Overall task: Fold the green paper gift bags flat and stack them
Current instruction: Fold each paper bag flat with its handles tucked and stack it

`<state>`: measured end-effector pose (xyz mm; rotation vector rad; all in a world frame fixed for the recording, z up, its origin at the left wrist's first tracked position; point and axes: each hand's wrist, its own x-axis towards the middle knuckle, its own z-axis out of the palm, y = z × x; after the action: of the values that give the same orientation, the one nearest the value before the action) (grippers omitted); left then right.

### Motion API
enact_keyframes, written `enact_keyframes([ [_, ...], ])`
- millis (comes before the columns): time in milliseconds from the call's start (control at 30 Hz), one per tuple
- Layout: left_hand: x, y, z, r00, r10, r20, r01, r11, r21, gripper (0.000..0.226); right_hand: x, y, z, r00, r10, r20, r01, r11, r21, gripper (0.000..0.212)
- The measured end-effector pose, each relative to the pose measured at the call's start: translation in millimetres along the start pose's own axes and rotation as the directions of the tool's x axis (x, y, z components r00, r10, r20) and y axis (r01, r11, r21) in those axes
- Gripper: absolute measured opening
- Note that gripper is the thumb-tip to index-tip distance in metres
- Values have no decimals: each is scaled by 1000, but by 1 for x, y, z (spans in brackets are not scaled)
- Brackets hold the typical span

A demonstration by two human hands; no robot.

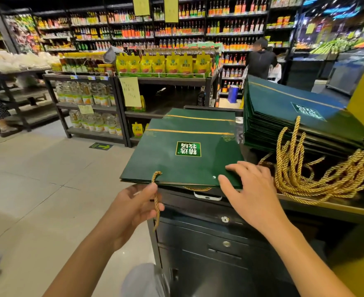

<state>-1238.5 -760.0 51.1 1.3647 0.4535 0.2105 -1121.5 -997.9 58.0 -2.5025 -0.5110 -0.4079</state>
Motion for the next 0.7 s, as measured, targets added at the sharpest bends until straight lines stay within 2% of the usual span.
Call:
enact_keyframes([
  [67,-6,-2,2,996,-18,92,5,990,143,42,0,0,1,1000,-6,-8,6,1000,-5,48],
  [200,-12,0,8,977,-3,212,-88,904,419,16,-2,2,3,999,-23,-41,24,999,25,52],
  [333,-16,8,21,952,31,305,-208,796,568,19,-5,6,3,996,-55,-64,61,993,103,53],
  [467,-19,15,33,933,13,359,-204,842,499,23,-17,12,2,985,-126,-118,152,956,250,33],
  [567,-22,19,45,923,48,382,-182,929,323,21,-30,13,4,967,-200,-156,243,906,347,20],
  [700,-23,30,60,930,56,363,-64,998,10,24,-40,7,-4,956,-265,-128,295,853,432,35],
])
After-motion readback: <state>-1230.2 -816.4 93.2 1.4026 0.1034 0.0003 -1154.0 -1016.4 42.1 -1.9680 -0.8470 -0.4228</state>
